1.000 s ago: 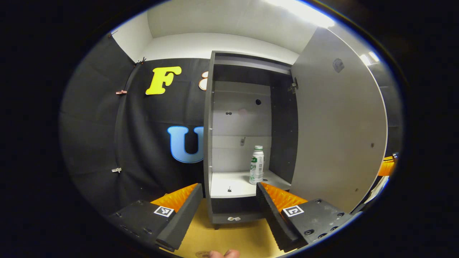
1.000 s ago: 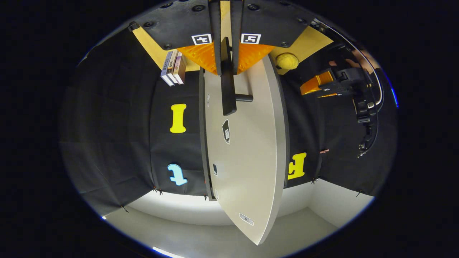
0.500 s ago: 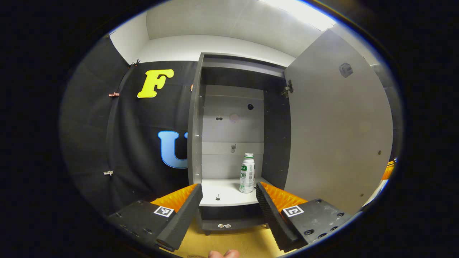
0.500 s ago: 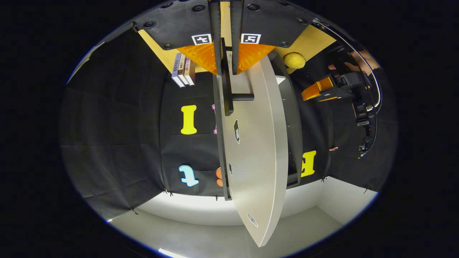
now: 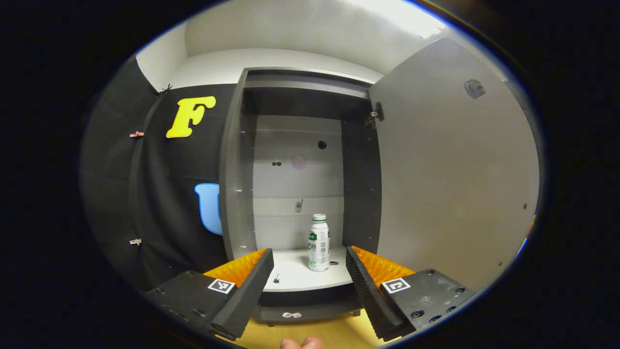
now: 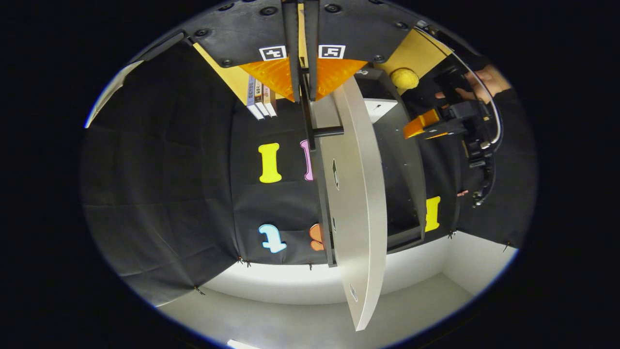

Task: Open the cabinet door with the right hand, grasp the bottle in the cabinet with the left hand and place it on the coaster, then close the cabinet door with the right hand.

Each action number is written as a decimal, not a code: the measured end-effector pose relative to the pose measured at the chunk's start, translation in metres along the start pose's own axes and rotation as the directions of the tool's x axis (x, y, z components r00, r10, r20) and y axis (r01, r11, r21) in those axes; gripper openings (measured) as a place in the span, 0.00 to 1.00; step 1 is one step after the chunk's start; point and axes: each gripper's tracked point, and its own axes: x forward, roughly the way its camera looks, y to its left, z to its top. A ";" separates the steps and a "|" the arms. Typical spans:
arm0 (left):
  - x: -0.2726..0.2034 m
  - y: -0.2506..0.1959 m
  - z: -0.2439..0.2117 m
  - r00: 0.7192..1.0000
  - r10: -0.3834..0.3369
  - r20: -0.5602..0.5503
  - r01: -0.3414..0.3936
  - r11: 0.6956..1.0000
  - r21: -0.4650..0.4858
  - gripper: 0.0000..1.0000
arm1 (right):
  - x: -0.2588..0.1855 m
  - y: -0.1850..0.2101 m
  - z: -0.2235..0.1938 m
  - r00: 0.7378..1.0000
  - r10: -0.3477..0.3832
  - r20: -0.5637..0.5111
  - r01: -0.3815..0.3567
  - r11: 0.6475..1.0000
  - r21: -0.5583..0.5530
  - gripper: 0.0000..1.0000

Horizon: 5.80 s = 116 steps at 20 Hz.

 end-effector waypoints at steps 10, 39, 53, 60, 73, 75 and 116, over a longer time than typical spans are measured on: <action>0.111 -0.034 -0.020 0.999 -0.033 -0.031 0.032 0.999 -0.027 0.95 | -0.005 -0.051 0.014 0.984 -0.157 0.080 0.158 0.988 0.001 0.78; 0.272 0.004 -0.100 0.987 0.102 -0.126 -0.105 0.994 -0.016 0.79 | 0.037 -0.105 0.007 0.970 -0.233 0.073 0.234 0.972 -0.013 0.98; 0.066 0.053 -0.045 0.994 0.106 -0.040 -0.107 0.994 -0.034 0.79 | 0.019 -0.071 0.022 0.966 -0.213 0.146 0.216 0.976 -0.007 0.97; -0.042 0.084 -0.094 0.992 0.121 -0.046 -0.122 0.992 -0.014 0.79 | 0.019 -0.048 0.022 0.968 -0.184 0.169 0.195 0.979 -0.053 0.98; -0.136 0.124 -0.265 0.989 0.135 -0.067 -0.137 0.990 -0.017 0.79 | -0.002 -0.072 0.035 0.939 -0.257 0.227 0.271 0.962 -0.031 0.97; -0.137 0.128 -0.289 0.989 0.133 -0.063 -0.134 0.991 -0.011 0.79 | -0.004 -0.075 0.037 0.937 -0.267 0.225 0.278 0.960 -0.018 0.97; -0.167 0.115 -0.279 0.968 0.165 -0.190 -0.183 0.980 -0.083 0.95 | 0.035 -0.074 0.011 0.973 -0.222 0.070 0.220 0.975 0.027 0.98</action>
